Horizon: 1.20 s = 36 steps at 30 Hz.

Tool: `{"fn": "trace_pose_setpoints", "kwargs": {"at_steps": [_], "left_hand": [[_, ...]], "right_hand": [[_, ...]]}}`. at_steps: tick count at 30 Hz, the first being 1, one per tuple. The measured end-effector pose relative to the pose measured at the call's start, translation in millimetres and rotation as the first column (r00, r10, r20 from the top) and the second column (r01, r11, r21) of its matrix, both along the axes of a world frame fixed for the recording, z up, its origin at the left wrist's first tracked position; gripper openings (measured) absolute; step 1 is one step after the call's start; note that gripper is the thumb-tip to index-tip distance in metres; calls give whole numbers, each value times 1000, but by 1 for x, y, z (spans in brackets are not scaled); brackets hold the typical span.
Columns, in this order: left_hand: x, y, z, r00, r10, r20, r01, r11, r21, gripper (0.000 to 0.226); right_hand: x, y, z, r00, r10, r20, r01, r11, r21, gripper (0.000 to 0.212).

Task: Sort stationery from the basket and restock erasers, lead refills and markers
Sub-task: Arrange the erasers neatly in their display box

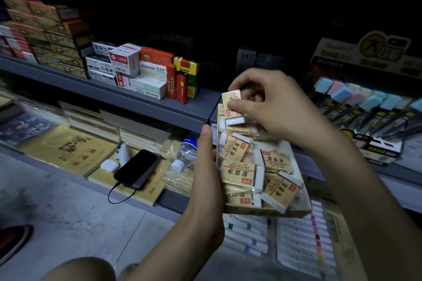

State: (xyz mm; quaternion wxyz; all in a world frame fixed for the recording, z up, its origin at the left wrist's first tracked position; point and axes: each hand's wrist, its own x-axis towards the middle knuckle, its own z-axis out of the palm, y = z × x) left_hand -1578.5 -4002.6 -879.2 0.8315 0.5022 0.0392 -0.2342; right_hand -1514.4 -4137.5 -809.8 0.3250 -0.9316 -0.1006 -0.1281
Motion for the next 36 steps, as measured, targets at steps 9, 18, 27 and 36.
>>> {"fn": "trace_pose_setpoints", "kwargs": {"at_steps": [9, 18, 27, 36], "left_hand": [[1, 3, -3, 999, -34, 2, 34, 999, 37, 74], [5, 3, -8, 998, -48, 31, 47, 998, 31, 76], [3, 4, -10, 998, -22, 57, 22, 1000, 4, 71], [3, 3, -4, 999, -25, 34, 24, 999, 26, 70]], "right_hand": [[8, 6, -3, 992, -121, 41, 128, 956, -265, 20], [-36, 6, 34, 917, 39, -397, -187, 922, -340, 41], [-30, 7, 27, 915, 82, -396, -266, 860, -437, 36], [-19, 3, 38, 1000, -14, 3, 14, 927, -374, 33]]}}
